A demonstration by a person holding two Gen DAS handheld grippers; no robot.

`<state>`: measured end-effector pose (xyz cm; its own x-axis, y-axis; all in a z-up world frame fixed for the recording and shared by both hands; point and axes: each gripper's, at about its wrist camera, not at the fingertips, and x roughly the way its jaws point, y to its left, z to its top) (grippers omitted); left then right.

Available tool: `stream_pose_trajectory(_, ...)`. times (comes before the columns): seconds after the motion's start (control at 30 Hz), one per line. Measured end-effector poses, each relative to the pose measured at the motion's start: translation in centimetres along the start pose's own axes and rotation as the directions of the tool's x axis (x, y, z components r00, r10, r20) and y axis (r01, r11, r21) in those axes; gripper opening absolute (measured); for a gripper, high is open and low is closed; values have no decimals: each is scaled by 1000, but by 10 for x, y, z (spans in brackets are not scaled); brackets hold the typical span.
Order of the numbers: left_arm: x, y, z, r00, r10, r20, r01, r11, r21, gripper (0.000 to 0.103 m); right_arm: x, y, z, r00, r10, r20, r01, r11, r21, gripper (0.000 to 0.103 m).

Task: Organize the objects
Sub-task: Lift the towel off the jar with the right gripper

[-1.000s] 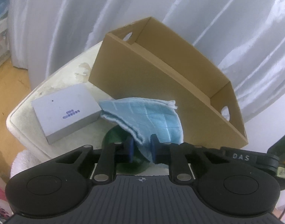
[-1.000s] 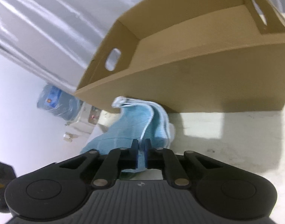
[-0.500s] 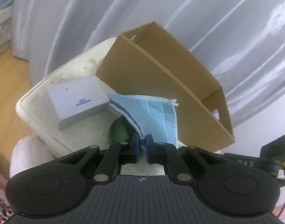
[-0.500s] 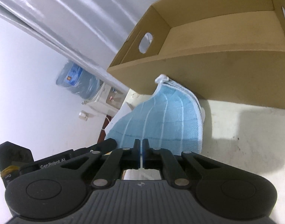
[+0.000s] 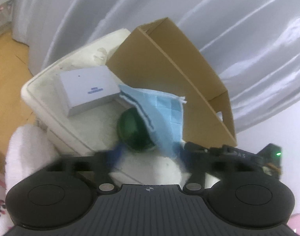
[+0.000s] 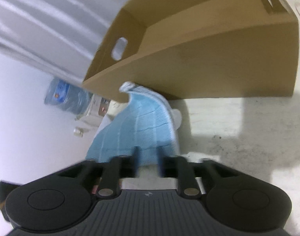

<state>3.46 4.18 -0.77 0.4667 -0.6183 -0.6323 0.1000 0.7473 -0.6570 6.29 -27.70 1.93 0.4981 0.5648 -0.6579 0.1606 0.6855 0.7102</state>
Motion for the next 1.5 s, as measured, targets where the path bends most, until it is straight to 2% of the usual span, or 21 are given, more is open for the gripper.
stream_pose_trajectory(0.03,1,-2,2,1000,-13,21,13,1000,-1,87,2,-3,1,1000,9,9,-9,1000,15,62)
stream_pose_trajectory(0.1,7,-7,5,1000,-18,25,18,1000,15,86,8,-7,3,1000,27,5,-27,999,41,62)
stream_pose_trajectory(0.2,18,-12,11,1000,-2,28,1,999,45,76,22,-11,4,999,45,-8,-45,998,53,62)
stream_pose_trajectory(0.23,22,-14,12,1000,13,26,-14,998,56,68,26,-11,3,999,38,-13,-38,998,52,61)
stream_pose_trajectory(0.27,26,-15,13,999,29,25,-30,997,67,56,29,-11,3,999,37,-18,-36,998,51,55)
stream_pose_trajectory(0.3,30,-16,13,999,40,21,-41,996,74,52,31,-10,3,999,36,-20,-35,998,51,50)
stream_pose_trajectory(0.33,33,-16,14,998,53,15,-54,996,76,42,32,-9,2,999,39,-21,-38,998,48,44)
stream_pose_trajectory(0.37,36,-15,15,998,66,13,-67,995,75,26,31,-7,2,999,45,-15,-44,998,41,35)
stream_pose_trajectory(0.4,37,-15,15,997,77,15,-78,994,74,17,30,-5,1,999,48,-12,-48,998,28,29)
stream_pose_trajectory(0.47,37,-14,14,996,88,26,-90,993,71,9,27,0,1,999,50,-4,-50,999,3,15)
stream_pose_trajectory(0.57,31,-13,11,995,84,44,-87,994,68,6,22,5,0,998,68,-8,-68,997,-24,10)
stream_pose_trajectory(0.8,14,-14,6,995,73,61,-77,995,62,6,12,17,-5,995,91,-29,-93,993,-73,9)
stream_pose_trajectory(1.07,-8,-14,-15,998,50,34,-52,997,54,6,-5,9,-26,990,84,-112,-94,992,-82,9)
stream_pose_trajectory(1.3,-5,-11,-28,996,84,-7,-82,988,134,11,10,-9,-30,988,39,-147,-46,998,-46,11)
stream_pose_trajectory(1.33,-7,-13,-29,996,86,-2,-84,984,156,17,10,-12,-29,988,42,-148,-48,998,-36,12)
stream_pose_trajectory(1.37,-9,-14,-28,996,86,2,-85,981,177,34,9,-14,-29,988,43,-148,-47,998,-28,14)
stream_pose_trajectory(1.4,-12,-15,-27,996,86,13,-87,979,185,44,8,-16,-28,989,42,-144,-45,999,-21,16)
stream_pose_trajectory(1.43,-15,-14,-27,996,81,29,-85,978,191,63,6,-18,-28,990,42,-138,-45,999,-15,22)
stream_pose_trajectory(1.47,-18,-14,-25,995,82,52,-90,976,196,72,4,-20,-27,991,44,-129,-46,999,-10,31)
stream_pose_trajectory(1.5,-19,-13,-24,994,82,69,-94,975,200,72,2,-21,-25,992,50,-117,-51,999,-4,36)
